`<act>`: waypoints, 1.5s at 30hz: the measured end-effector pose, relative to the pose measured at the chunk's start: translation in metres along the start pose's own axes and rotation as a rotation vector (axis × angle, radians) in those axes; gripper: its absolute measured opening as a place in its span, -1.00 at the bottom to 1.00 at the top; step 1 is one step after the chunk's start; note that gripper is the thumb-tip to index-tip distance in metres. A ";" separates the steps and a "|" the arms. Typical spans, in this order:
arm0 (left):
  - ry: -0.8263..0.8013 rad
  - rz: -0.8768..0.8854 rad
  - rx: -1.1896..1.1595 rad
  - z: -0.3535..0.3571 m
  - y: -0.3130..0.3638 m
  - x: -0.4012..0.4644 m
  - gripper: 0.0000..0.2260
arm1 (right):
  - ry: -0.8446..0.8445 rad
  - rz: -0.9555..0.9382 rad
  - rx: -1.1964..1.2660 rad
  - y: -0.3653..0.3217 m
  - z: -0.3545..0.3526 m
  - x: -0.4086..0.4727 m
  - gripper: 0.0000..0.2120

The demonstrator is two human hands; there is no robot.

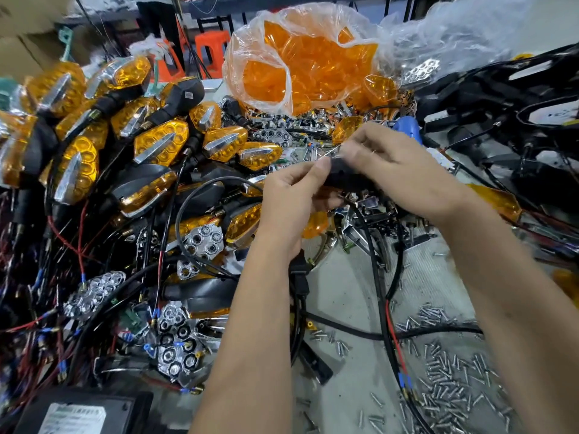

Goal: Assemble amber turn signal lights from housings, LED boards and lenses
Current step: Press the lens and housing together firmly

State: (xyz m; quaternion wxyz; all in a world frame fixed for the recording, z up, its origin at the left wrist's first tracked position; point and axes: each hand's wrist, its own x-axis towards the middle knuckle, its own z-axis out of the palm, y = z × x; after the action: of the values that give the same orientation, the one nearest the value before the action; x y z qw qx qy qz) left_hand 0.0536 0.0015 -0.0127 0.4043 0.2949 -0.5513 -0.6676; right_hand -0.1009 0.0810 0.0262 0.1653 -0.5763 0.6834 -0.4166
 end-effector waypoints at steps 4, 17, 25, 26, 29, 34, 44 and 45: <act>-0.131 0.178 0.020 0.011 -0.002 -0.003 -0.80 | 0.453 -0.046 -0.172 -0.005 0.010 0.004 -0.42; -0.062 0.281 -0.087 0.022 -0.002 -0.006 -0.81 | 1.018 -0.249 -0.289 -0.004 0.036 -0.005 -0.48; -0.057 0.240 -0.024 0.032 -0.002 -0.014 -0.79 | 1.010 -0.127 -0.292 -0.006 0.030 -0.004 -0.37; -0.056 0.248 0.004 0.033 -0.002 -0.014 -0.79 | 1.009 -0.086 -0.307 -0.007 0.029 -0.004 -0.37; -0.057 0.275 0.103 0.033 -0.001 -0.014 -0.82 | 0.988 0.026 -0.361 -0.011 0.030 -0.003 -0.42; -0.032 0.303 0.209 0.032 -0.004 -0.014 -0.85 | 0.889 0.161 -0.444 -0.006 0.030 -0.002 -0.46; 0.015 0.269 0.019 0.012 -0.004 -0.006 -0.77 | 0.390 -0.224 -0.176 -0.001 0.011 0.001 -0.63; 0.021 0.283 0.030 0.007 -0.003 -0.003 -0.77 | 0.249 -0.227 -0.149 0.000 0.005 0.000 -0.71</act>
State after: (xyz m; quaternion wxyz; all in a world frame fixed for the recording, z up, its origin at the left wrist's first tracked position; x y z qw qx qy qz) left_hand 0.0489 0.0080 -0.0146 0.4958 0.2272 -0.5929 -0.5925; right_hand -0.0977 0.0790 0.0234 -0.0120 -0.6045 0.6581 -0.4487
